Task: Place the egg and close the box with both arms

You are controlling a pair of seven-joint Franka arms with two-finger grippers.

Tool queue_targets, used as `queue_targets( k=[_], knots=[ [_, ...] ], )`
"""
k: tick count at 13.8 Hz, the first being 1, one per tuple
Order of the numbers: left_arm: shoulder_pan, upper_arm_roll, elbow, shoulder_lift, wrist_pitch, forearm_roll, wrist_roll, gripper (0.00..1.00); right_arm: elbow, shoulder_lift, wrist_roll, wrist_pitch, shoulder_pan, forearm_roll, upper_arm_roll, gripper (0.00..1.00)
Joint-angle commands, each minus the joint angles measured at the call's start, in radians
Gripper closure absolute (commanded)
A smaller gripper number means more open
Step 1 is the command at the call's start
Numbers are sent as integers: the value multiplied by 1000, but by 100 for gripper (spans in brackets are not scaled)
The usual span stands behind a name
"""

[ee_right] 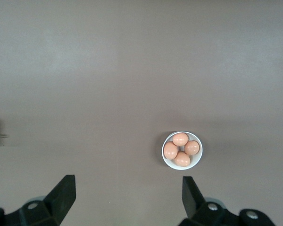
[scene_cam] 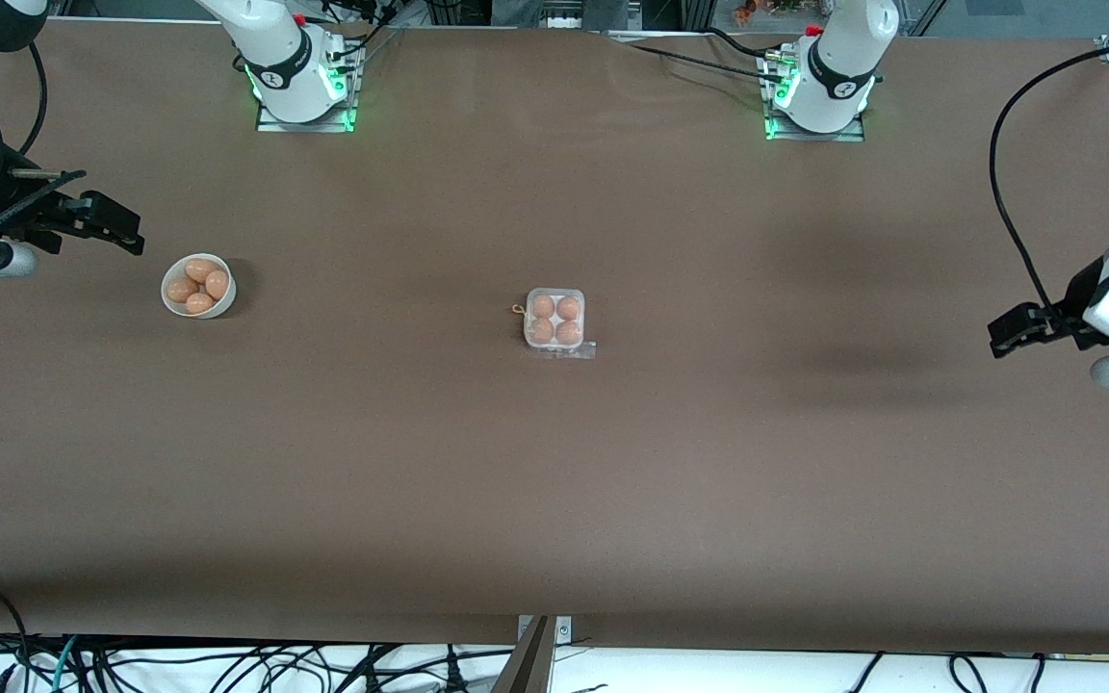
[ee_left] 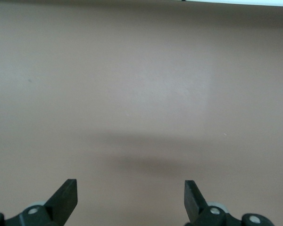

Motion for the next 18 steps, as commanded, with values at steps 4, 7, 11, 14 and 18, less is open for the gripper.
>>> queue_targets(
  k=[4,7,11,14,18],
  knots=[
    [72,-15,-92,-96,6,-63,100,0,2,-6,12,-8,-17,-12,18,0],
    [62,-17,-84,-95,-102,-52,101,0,2,-6,10,-8,-17,-12,18,0],
    [59,-25,-72,-93,-175,-32,104,0,2,-6,7,-10,-17,-12,18,0],
    [57,-31,-69,-93,-199,21,104,0,2,-6,7,-8,-17,-12,18,0],
    [59,-31,-57,-89,-213,20,110,0,2,-6,7,-8,-19,-12,18,0]
  ],
)
